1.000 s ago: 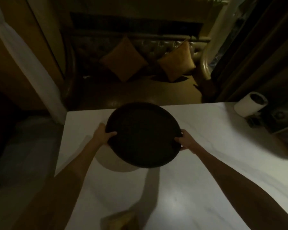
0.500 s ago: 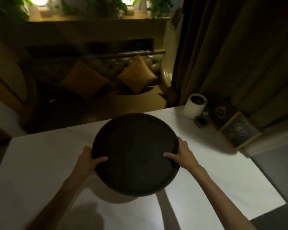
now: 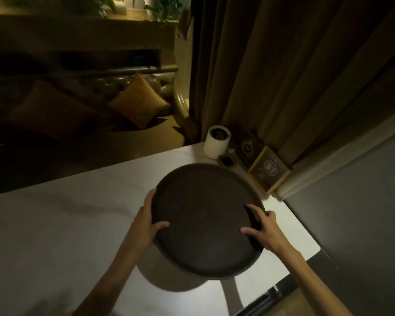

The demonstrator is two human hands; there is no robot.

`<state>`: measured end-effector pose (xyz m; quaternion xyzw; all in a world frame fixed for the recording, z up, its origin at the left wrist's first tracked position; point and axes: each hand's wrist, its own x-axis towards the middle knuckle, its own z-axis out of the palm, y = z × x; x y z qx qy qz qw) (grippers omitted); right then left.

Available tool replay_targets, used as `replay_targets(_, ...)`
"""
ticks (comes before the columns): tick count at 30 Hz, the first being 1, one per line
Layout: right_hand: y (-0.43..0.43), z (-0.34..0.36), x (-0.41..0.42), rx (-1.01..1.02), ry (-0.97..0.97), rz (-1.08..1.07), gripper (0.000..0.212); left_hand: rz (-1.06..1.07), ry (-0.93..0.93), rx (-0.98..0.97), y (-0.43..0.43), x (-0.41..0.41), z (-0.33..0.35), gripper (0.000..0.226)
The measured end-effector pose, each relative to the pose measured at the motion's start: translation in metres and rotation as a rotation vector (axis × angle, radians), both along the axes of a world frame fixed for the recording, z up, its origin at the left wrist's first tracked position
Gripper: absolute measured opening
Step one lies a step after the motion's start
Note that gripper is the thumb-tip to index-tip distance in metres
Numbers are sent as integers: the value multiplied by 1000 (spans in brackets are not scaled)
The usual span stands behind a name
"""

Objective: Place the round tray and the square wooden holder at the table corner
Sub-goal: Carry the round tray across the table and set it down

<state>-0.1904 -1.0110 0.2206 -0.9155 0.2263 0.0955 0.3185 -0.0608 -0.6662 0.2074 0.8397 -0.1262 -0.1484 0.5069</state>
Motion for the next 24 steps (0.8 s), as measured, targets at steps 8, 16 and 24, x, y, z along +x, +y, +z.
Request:
replay_targets(8,-84,-39,6,27,-58,48,57,9,6,204,-89,-18,-38,109)
replay_targets(16,-181,-90,34,10,161,124,73,-54,192,319,-182,-15,-100,117)
replay_targets(24,-207,-147,71,-21,317,71,83,-115,248,561,-242,22,-143,123)
